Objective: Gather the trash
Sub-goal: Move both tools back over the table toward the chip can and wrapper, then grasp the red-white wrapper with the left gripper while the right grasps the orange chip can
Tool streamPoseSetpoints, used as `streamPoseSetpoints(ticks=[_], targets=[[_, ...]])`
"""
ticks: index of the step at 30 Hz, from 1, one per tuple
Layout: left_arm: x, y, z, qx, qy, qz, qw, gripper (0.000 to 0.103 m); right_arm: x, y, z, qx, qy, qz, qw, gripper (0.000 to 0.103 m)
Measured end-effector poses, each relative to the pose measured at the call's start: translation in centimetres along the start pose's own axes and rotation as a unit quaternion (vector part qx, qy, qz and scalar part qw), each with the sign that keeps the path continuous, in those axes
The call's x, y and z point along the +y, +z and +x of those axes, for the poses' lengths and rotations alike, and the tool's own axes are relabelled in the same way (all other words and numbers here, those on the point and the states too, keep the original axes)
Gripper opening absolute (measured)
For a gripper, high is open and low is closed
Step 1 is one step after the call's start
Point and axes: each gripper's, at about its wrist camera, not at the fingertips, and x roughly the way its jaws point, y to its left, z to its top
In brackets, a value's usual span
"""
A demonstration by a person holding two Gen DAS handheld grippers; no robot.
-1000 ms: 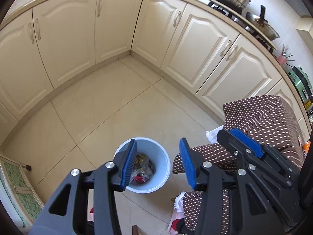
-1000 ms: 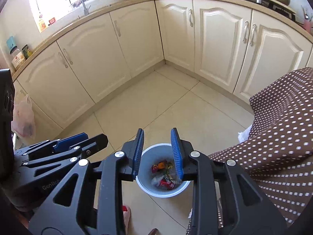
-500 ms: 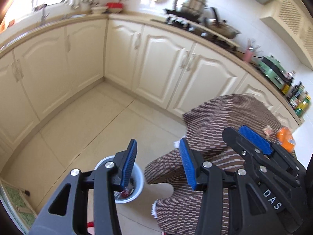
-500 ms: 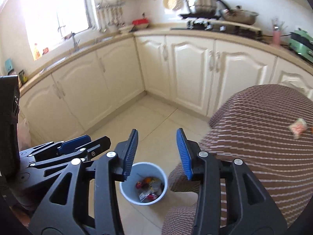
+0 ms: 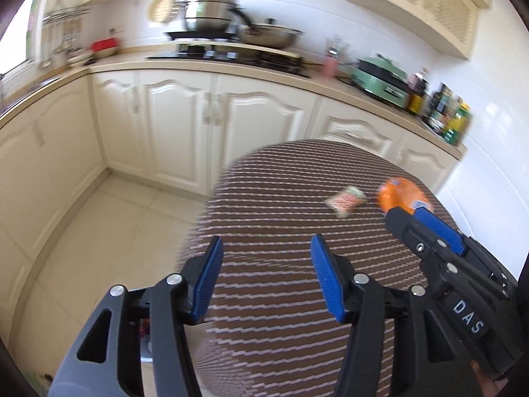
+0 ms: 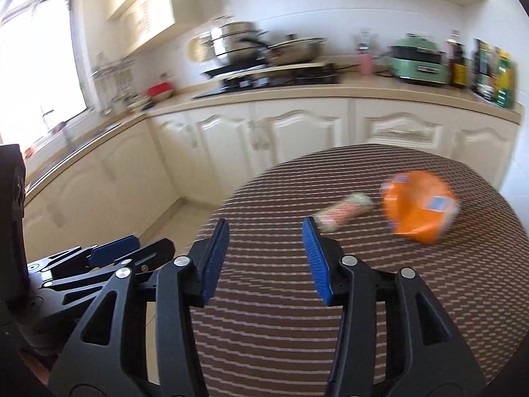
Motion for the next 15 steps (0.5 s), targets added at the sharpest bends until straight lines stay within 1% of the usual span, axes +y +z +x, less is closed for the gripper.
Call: streamPoseSetpoints(ticks=[4, 6, 8, 11, 13, 15], targets=[[-4.3, 0.2, 2.6, 0.021, -0.023, 0.027, 0.9992, 0.059, -6.6, 0.2, -1.1, -0.009, -0.05, 0.044, 0.998, 0.054], [-5.7, 0.3, 4.0, 0.031, -0.028, 0.036, 0.9985, 0.059, -9.4, 0.0, -1.1, -0.007, -0.07, 0.069, 0.995, 0.056], [-7.2, 0.2, 5.5, 0.044, -0.03, 0.047, 0.9975, 0.059, -11.9, -0.2, -0.9, -0.002, -0.09, 0.093, 0.992, 0.06], [-8.2, 0.2, 7.3, 0.056, -0.03, 0.057, 0.9964, 0.059, -15.3, -0.4, 0.2, 0.016, -0.097, 0.126, 0.987, 0.061], [-8.8, 0.4, 8.6, 0.066, -0.028, 0.062, 0.9955, 0.059, -16.4, -0.6, 1.2, 0.027, -0.09, 0.145, 0.985, 0.064], [-8.9, 0.6, 9.4, 0.072, -0.028, 0.065, 0.9949, 0.059, -17.1, -0.6, 2.5, 0.041, -0.083, 0.163, 0.982, 0.064]])
